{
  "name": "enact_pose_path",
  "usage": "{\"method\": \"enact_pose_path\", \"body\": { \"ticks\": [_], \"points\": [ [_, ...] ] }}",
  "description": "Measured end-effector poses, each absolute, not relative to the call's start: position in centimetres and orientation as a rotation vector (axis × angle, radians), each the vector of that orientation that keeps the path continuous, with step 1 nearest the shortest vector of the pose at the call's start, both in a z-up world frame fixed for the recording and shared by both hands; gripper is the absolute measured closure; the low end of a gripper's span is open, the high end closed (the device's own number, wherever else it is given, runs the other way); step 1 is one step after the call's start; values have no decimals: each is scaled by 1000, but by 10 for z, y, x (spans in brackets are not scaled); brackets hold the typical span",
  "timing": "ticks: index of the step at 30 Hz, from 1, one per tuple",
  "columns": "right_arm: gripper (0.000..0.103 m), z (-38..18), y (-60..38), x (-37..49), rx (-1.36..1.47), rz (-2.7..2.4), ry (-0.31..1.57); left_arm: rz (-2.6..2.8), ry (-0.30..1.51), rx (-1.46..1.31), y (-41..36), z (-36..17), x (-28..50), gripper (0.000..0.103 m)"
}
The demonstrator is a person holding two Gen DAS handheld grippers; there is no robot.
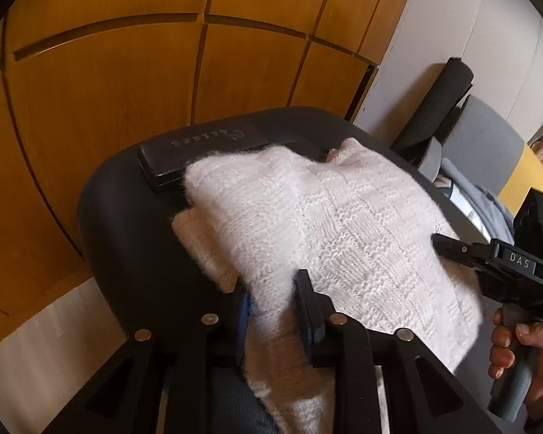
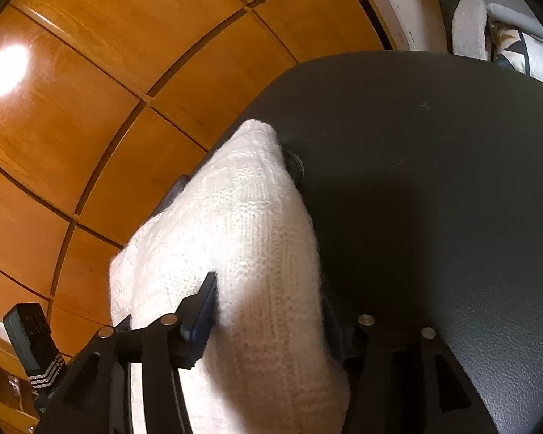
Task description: Fold clothes
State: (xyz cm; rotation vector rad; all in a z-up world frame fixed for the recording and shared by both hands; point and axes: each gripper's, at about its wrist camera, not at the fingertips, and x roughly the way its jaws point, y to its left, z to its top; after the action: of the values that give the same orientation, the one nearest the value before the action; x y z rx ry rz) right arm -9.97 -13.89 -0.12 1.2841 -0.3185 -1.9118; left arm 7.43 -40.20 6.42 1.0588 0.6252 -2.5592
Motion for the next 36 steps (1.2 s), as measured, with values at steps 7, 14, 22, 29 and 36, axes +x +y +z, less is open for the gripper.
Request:
{"method": "enact_pose_path", "body": {
  "ticks": [7, 14, 22, 29, 36],
  "points": [
    [48, 32, -67, -46, 1159, -2051, -427, -2592, 859, 950, -397, 83, 130, 74],
    [49, -15, -14, -14, 1279, -1817, -858, -2691, 1058, 966, -363, 80, 148, 66],
    [72, -37, -62, -43, 1359, -1757, -957, -2583, 1065, 1095, -371, 58, 100, 96],
    [94, -13, -78, -26, 1339, -1947, -646, -2600, 1115, 956, -382, 58, 135, 97],
    [86, -12, -85, -8, 1325, -2032, -468, -2550, 1250, 959, -388, 18, 143, 96]
  ]
}}
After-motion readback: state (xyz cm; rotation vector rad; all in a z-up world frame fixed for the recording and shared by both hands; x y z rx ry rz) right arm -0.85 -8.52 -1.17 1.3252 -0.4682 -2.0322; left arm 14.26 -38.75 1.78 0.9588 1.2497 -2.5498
